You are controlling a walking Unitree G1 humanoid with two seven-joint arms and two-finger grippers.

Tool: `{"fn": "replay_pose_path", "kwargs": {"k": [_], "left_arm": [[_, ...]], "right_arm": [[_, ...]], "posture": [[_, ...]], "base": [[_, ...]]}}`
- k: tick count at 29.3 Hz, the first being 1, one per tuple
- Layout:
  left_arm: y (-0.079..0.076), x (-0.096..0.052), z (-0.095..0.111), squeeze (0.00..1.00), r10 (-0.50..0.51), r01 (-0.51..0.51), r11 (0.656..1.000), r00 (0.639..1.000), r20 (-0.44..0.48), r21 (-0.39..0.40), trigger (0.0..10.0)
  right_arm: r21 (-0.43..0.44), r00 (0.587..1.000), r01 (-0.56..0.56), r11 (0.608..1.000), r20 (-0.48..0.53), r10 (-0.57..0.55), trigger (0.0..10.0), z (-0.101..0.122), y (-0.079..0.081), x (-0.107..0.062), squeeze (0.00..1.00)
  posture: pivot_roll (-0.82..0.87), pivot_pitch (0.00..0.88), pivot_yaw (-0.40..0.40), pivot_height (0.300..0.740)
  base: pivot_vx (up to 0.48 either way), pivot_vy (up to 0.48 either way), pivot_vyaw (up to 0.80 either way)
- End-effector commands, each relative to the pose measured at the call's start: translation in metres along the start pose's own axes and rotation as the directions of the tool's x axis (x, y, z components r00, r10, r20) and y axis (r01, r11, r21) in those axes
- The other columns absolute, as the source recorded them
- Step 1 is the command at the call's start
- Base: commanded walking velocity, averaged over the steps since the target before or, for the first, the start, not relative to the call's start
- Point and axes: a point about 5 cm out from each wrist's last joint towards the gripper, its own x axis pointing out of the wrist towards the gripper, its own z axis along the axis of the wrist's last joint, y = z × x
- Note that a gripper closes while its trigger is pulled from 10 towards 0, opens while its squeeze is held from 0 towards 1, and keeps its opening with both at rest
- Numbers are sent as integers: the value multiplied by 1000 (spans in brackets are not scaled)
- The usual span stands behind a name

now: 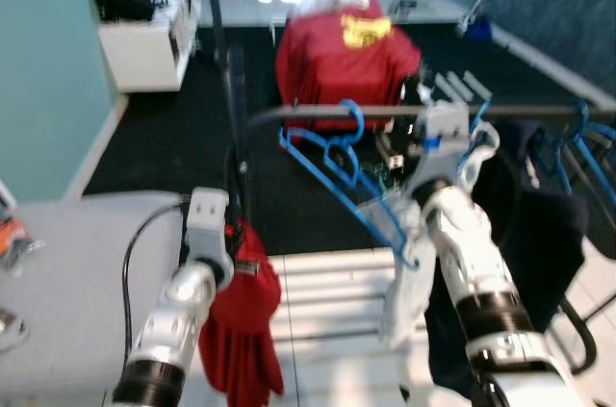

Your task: Hang hanger

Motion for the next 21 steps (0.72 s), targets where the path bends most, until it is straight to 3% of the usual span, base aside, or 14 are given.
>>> {"fn": "replay_pose_path", "kwargs": {"k": [1, 14, 15, 17, 18, 21], "left_arm": [[2, -2, 0, 0, 0, -1, 1000, 1000, 5, 21, 10000], [-3, -4, -3, 0, -24, 24, 999, 1000, -2, 35, 10000], [-5, -4, -4, 0, -36, 36, 999, 999, -5, 38, 10000], [-5, -4, -4, 0, -36, 36, 999, 999, -5, 38, 10000], [-6, -4, -4, 0, -41, 41, 998, 999, -6, 42, 10000], [-7, -4, -4, 0, -45, 45, 998, 999, -6, 45, 10000]], "right_arm": [[13, 999, -10, 1000, -34, 11, 10000, -6, 2, -1, 0], [35, 995, -30, 999, -93, 33, 10000, -16, 11, -5, 0], [56, 990, -46, 997, -132, 53, 10000, -23, 16, -8, 859], [56, 990, -46, 997, -132, 53, 10000, -23, 16, -8, 859], [65, 985, -57, 996, -159, 67, 10000, -27, 17, -9, 1000], [69, 979, -71, 995, -185, 82, 10000, -30, 18, -9, 1000]], "posture": [[-60, 0, -44, 740], [-67, 0, -40, 740], [-66, 0, -40, 740], [-66, 0, -40, 740], [-67, 0, -39, 740], [-65, 0, -39, 740]], "base": [[0, 0, 0], [0, 0, 0], [0, 0, 0], [0, 0, 0], [0, 0, 0], [0, 0, 0]]}}
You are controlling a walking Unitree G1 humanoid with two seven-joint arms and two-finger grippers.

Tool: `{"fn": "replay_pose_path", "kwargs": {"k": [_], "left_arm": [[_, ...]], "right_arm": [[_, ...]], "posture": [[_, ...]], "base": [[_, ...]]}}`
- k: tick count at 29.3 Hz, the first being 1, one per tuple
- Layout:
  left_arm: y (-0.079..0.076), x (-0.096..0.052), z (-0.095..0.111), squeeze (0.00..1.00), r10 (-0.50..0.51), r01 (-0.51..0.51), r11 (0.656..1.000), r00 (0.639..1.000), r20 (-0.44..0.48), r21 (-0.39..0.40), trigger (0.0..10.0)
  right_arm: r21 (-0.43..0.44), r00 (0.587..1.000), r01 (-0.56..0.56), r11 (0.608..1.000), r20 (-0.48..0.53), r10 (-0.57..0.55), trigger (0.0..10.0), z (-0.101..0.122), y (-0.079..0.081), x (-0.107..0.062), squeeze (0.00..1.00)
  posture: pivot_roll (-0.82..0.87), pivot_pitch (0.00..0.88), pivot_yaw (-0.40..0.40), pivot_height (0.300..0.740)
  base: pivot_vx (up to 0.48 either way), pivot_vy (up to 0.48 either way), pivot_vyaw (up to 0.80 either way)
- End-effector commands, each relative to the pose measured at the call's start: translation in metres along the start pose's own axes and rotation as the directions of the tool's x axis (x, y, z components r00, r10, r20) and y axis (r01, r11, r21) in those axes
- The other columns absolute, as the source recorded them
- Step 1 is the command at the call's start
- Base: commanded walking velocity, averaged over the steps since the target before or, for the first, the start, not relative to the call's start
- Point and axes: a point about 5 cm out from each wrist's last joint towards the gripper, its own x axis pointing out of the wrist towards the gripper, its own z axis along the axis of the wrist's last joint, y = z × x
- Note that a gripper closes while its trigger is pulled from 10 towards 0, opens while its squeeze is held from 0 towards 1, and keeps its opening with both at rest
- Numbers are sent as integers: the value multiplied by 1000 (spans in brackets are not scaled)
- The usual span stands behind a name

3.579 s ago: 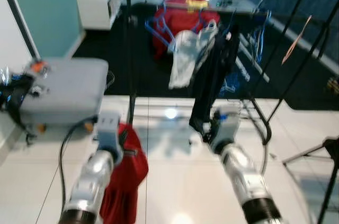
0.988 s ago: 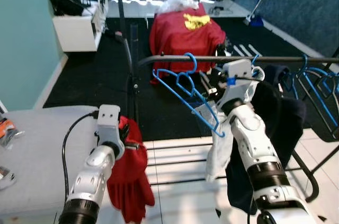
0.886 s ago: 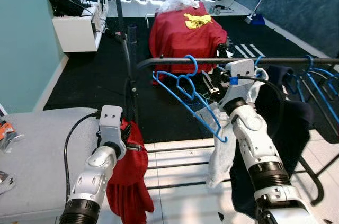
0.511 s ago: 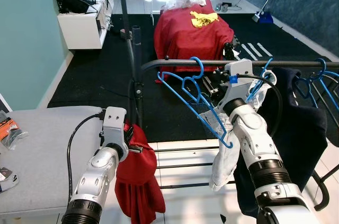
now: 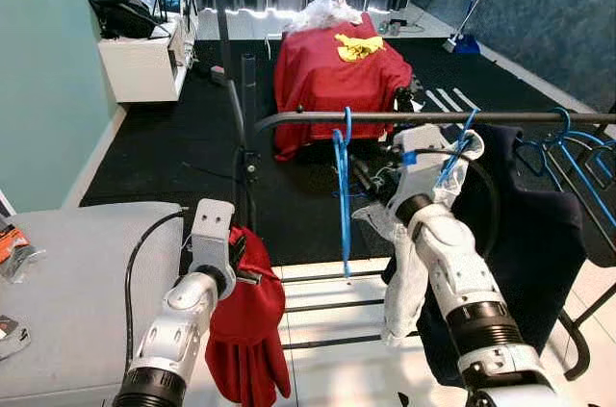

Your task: Hang hanger

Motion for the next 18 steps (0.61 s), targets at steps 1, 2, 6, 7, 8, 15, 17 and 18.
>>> {"fn": "replay_pose_path", "kwargs": {"k": [1, 2, 6, 7, 8, 15, 17, 18], "left_arm": [[-2, -1, 4, 0, -13, 13, 1000, 1000, 21, 21, 10000], [-2, -1, 4, 0, -16, 15, 1000, 1000, 21, 24, 10000], [-2, -1, 4, 0, -17, 16, 1000, 1000, 23, 26, 10000], [-3, -2, 4, 0, -20, 19, 999, 999, 26, 26, 10000], [-3, -3, 4, 0, -22, 22, 999, 999, 29, 26, 10000], [-5, -3, 4, 0, -32, 31, 999, 999, 31, 29, 10000], [-5, -3, 4, 0, -37, 36, 999, 999, 32, 31, 10000], [-6, -3, 4, 0, -42, 41, 999, 999, 32, 34, 10000]], "right_arm": [[7, 999, -21, 1000, -25, 21, 10000, -3, 3, 0, 1000], [5, 998, -39, 999, -41, 39, 10000, -5, 4, 0, 1000], [-6, 998, -46, 999, -44, 46, 10000, -4, 5, 1, 992], [-12, 999, -39, 999, -36, 39, 10000, -3, 8, 1, 231], [-15, 999, -32, 999, -28, 31, 10000, -1, 10, 0, 231], [3, 1000, -20, 1000, 8, 20, 10000, 2, 16, -3, 0], [13, 1000, -18, 1000, 24, 18, 10000, 3, 19, -5, 0], [21, 999, -11, 1000, 43, 10, 10000, 5, 20, -7, 0]], "posture": [[-65, 0, -39, 740], [-66, 0, -41, 740], [-67, 0, -43, 740], [-66, 0, -45, 740], [-66, 0, -45, 740], [-64, 0, -47, 740], [-64, 0, -42, 740], [-64, 0, -42, 740]], "base": [[0, 0, 0], [0, 0, 0], [0, 0, 0], [0, 0, 0], [0, 0, 0], [0, 0, 0], [0, 0, 0], [0, 0, 0]]}}
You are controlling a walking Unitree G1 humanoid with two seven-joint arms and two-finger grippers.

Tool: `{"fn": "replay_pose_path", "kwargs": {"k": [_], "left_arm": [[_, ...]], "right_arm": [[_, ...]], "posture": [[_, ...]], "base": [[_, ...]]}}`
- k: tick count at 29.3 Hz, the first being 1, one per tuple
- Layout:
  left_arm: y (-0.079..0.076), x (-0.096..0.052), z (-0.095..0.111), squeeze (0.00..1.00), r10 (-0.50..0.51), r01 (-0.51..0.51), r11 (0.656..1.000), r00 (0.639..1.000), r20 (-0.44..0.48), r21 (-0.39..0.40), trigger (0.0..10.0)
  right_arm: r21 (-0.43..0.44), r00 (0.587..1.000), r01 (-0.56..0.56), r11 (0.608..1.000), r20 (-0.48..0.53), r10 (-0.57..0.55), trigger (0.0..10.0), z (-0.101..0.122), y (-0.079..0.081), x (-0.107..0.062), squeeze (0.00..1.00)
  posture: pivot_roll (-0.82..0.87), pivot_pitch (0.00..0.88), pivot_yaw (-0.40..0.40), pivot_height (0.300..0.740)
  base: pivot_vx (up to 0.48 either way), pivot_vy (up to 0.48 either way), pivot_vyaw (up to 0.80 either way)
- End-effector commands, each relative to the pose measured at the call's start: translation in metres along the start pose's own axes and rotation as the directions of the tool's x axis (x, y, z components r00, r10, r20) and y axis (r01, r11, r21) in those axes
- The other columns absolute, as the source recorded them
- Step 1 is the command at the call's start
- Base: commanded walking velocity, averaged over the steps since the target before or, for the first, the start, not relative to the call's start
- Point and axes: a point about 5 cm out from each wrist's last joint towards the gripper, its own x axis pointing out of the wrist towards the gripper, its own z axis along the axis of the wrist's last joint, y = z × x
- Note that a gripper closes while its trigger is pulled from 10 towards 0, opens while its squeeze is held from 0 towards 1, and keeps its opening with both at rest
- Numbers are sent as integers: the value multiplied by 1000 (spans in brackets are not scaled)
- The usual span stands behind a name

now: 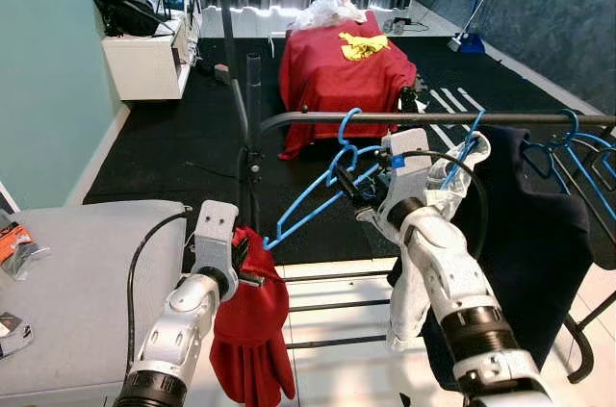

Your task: Hang hanger

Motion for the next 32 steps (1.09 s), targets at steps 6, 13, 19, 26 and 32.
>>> {"fn": "replay_pose_path", "kwargs": {"k": [6, 13, 19, 26, 32], "left_arm": [[-1, -1, 3, 0, -19, 19, 1000, 1000, 21, 25, 10000], [-4, -1, 3, 0, -31, 31, 999, 999, 21, 29, 10000], [-4, -1, 2, 0, -38, 37, 999, 999, 17, 35, 10000], [-5, -1, 2, 0, -49, 49, 998, 999, 12, 49, 10000], [-4, -2, 1, 0, -49, 49, 997, 999, 8, 53, 10000]], "right_arm": [[21, 991, -2, 1000, 132, 0, 10000, 18, 6, -7, 0], [29, 994, 3, 1000, 105, -6, 10000, 12, 14, -13, 0], [36, 999, 17, 999, 32, -18, 10000, 5, 9, -9, 0], [66, 1000, 11, 998, -27, -9, 10000, 4, 1, 0, 0], [64, 995, -78, 995, -51, 82, 10000, 10, 6, 8, 0]], "posture": [[-68, 0, -40, 740], [-68, 0, -42, 740], [-67, 0, -40, 740], [-64, 0, -36, 740], [-60, 0, -39, 740]], "base": [[0, 0, 0], [0, 0, 0], [0, 0, 0], [0, 0, 0], [0, 0, 0]]}}
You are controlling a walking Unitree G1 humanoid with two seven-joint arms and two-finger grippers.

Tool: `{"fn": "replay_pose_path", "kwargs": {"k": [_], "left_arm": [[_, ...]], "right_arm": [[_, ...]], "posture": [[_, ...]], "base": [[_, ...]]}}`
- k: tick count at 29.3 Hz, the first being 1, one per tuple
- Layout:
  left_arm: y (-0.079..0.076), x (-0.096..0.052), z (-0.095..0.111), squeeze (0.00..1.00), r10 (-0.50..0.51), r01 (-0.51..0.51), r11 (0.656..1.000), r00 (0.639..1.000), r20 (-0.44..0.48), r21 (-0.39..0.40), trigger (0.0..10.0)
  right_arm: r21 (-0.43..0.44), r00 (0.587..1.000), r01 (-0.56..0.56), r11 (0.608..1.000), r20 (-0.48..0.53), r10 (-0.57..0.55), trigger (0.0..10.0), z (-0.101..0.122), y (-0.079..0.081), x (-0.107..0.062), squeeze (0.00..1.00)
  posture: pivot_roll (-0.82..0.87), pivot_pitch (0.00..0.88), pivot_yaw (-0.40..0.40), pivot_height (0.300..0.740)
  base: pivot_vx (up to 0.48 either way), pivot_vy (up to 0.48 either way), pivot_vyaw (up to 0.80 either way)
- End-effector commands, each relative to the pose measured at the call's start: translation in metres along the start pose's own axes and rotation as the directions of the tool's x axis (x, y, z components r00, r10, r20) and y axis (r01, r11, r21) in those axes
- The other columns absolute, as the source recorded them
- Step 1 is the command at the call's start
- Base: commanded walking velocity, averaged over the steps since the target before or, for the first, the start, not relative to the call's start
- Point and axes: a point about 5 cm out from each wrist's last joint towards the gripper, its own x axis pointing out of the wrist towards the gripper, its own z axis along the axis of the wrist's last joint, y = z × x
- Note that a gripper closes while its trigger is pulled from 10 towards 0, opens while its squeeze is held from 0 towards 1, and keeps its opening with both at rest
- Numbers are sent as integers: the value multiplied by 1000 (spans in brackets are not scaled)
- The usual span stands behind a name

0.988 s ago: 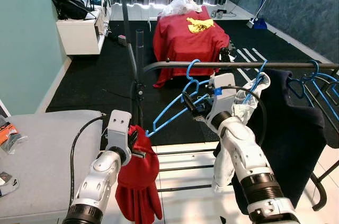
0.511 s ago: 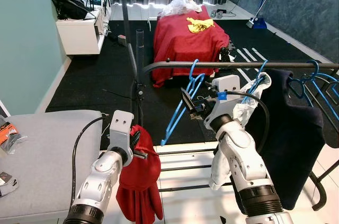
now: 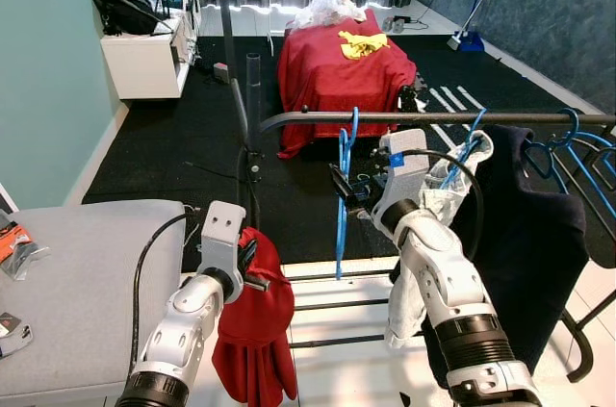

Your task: Hang hanger

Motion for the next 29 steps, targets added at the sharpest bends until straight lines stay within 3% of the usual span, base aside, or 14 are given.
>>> {"fn": "replay_pose_path", "kwargs": {"k": [1, 22, 23, 24, 25, 29], "left_arm": [[2, -3, 2, 0, 0, -1, 999, 1000, 13, 34, 10000], [2, -6, 0, 0, -20, 20, 999, 1000, 0, 38, 10000], [2, -6, 0, 0, -20, 21, 999, 1000, -2, 39, 10000], [2, -6, 0, 0, -21, 21, 999, 1000, -2, 38, 10000], [2, -6, 0, 0, -22, 22, 999, 1000, -4, 39, 10000], [2, -6, 0, 0, -25, 26, 999, 1000, -6, 42, 10000]], "right_arm": [[14, 999, -30, 999, -35, 30, 10000, -1, 2, 3, 0], [17, 989, 5, 1000, -146, -3, 10000, 2, -15, 21, 0], [16, 988, -1, 1000, -157, 4, 5451, 2, -15, 21, 0], [21, 987, -4, 1000, -162, 7, 4353, 2, -15, 21, 0], [25, 986, -9, 1000, -168, 13, 0, 1, -15, 21, 0], [30, 983, -18, 999, -180, 23, 0, -1, -15, 21, 0]], "posture": [[-60, 0, -39, 740], [-58, 17, -31, 740], [-58, 18, -31, 740], [-58, 18, -31, 740], [-58, 19, -31, 740], [-57, 20, -27, 740]], "base": [[0, 0, 0], [0, 0, 0], [0, 0, 0], [0, 0, 0], [0, 0, 0], [0, 0, 0]]}}
